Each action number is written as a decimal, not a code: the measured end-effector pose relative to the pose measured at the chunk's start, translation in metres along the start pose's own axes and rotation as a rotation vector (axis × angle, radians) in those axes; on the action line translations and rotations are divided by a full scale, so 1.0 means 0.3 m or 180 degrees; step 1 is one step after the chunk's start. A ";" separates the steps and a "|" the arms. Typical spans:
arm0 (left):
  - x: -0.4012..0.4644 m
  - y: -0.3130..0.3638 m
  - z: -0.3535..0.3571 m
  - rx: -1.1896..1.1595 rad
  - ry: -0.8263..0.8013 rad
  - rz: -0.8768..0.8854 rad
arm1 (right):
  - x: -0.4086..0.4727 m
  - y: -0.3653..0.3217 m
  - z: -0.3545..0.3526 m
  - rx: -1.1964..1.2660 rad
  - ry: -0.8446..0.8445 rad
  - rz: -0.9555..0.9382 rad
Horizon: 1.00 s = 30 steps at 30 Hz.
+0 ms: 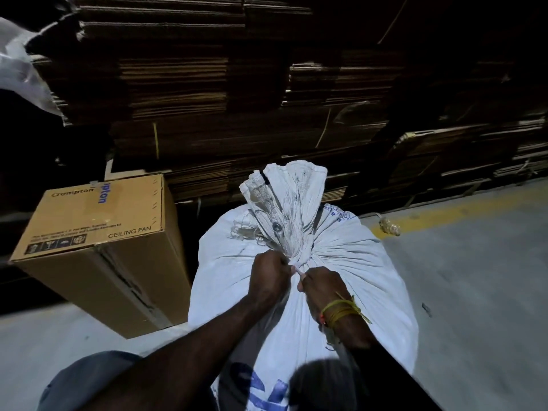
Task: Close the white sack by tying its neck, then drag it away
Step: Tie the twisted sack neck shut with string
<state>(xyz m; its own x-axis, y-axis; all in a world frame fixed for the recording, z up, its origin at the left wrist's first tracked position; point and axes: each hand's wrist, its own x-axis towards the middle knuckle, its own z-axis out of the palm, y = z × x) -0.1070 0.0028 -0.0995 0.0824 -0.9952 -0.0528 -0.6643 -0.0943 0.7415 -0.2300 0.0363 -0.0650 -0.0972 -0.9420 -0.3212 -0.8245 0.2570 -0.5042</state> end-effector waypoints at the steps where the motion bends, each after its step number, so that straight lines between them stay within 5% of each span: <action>1: -0.003 0.000 -0.005 -0.0047 0.0044 0.0041 | -0.005 0.004 -0.004 0.0033 -0.0049 -0.0027; 7: 0.006 -0.005 -0.048 -0.0486 0.0160 0.0002 | -0.038 0.006 -0.041 0.0408 -0.0041 -0.0165; 15: 0.078 -0.034 -0.082 -0.0328 -0.0327 0.0497 | -0.059 0.007 -0.068 0.0288 -0.0135 -0.0340; 21: 0.125 -0.015 -0.093 -0.0144 -0.0380 0.0662 | -0.067 0.033 -0.045 0.1346 0.0202 0.0146; 30: 0.168 -0.042 -0.073 0.0050 -0.0660 0.0665 | -0.069 0.038 -0.016 0.1080 0.0036 -0.0095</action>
<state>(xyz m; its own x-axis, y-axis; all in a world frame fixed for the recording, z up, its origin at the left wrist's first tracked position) -0.0783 -0.0455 -0.0968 -0.2098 -0.9770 -0.0369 -0.6624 0.1142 0.7404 -0.2401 0.0577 -0.0603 -0.0836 -0.9521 -0.2942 -0.5948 0.2846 -0.7518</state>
